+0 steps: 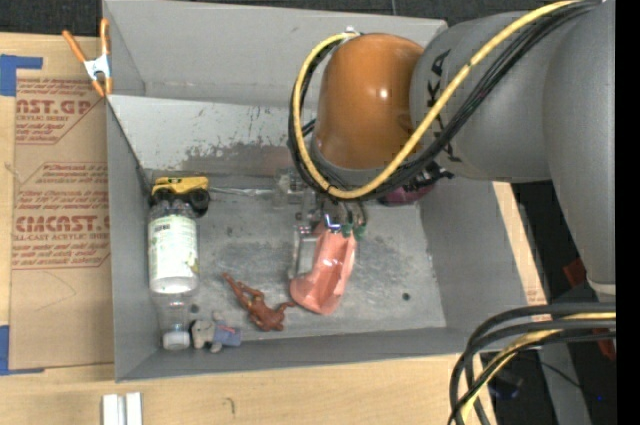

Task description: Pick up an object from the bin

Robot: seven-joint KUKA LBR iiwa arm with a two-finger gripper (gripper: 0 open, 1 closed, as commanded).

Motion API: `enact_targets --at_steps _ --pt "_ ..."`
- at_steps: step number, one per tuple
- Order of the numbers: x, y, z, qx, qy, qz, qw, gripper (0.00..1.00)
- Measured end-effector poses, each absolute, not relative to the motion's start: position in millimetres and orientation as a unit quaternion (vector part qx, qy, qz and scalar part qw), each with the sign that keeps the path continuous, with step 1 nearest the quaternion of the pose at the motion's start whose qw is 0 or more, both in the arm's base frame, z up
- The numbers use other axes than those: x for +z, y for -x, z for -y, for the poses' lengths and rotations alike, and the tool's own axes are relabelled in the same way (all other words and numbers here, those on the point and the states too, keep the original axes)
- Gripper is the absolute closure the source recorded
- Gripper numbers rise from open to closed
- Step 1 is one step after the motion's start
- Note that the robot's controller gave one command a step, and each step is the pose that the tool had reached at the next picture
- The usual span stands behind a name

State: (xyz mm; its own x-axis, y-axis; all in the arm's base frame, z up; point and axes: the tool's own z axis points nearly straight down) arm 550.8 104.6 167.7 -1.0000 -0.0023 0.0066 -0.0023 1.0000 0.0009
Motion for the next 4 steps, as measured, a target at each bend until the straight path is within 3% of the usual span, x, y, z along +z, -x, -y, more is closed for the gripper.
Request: enact_targets --at_steps 1,2,3,4 --pt "172 -552.7 -104 -0.001 -0.001 1.0 -0.001 0.0" --pt "127 -512.1 -96 -0.001 -0.015 1.0 -0.004 0.0" --pt "87 -503.0 -90 0.0 -0.045 0.999 0.004 0.0" --pt "69 -501.2 -123 -0.001 0.013 1.0 0.001 1.0"
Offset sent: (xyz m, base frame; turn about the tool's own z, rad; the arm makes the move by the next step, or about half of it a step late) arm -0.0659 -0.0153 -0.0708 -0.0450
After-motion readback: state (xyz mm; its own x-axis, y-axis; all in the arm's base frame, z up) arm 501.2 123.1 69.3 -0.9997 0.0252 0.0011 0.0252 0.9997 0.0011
